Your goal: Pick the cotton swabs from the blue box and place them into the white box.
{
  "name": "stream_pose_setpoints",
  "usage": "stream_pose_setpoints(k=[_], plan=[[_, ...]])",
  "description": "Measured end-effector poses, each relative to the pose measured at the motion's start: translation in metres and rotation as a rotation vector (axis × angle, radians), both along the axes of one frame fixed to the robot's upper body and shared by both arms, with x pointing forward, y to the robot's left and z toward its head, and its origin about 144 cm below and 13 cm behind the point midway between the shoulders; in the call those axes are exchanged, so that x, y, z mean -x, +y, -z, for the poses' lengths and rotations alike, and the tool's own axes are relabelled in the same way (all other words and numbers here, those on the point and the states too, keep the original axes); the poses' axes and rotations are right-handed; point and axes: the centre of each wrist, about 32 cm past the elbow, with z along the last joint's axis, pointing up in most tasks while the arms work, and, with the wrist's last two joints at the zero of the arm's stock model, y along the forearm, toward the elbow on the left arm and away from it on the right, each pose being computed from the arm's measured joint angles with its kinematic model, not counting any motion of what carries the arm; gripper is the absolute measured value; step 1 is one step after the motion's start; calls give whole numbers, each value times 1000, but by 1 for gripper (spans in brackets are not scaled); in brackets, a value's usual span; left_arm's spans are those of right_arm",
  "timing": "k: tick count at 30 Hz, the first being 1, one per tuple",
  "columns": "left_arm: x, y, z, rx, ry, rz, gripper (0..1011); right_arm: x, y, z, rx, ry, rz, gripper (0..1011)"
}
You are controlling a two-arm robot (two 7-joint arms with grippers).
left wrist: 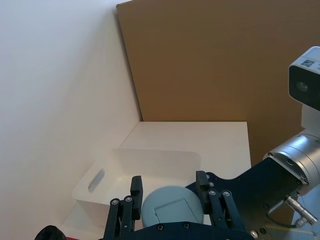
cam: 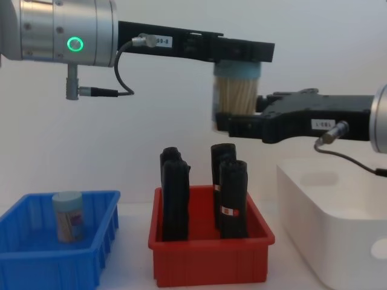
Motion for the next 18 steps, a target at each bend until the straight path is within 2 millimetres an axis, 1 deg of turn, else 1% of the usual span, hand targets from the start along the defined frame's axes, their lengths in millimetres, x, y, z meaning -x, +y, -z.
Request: stream_pose_setpoints(k=[1, 3, 6, 8, 11, 12, 13, 18], plan=[[0, 0, 0, 0, 0, 0, 660, 0, 1, 0, 0, -1, -6, 657], [0, 0, 0, 0, 0, 0, 736, 0, 1, -1, -1, -3, -7, 657], [0, 0, 0, -1, 0, 0, 801, 1, 1, -1, -1, -4, -8, 657], [0, 0, 0, -1, 0, 0, 898, 1, 0, -1, -1, -4, -6, 657], [0, 0, 0, -1, 0, 0, 944, 1, -1, -1, -1, -4, -2, 656], [0, 0, 0, -1, 0, 0, 989, 1, -1, -1, -1, -3, 0, 656], [0, 0, 0, -1, 0, -1, 1002, 1, -1, -1, -2, -2, 3, 656], [0, 0, 0, -1, 0, -1, 1004, 2, -4, 1, -3, 6, 15, 656]])
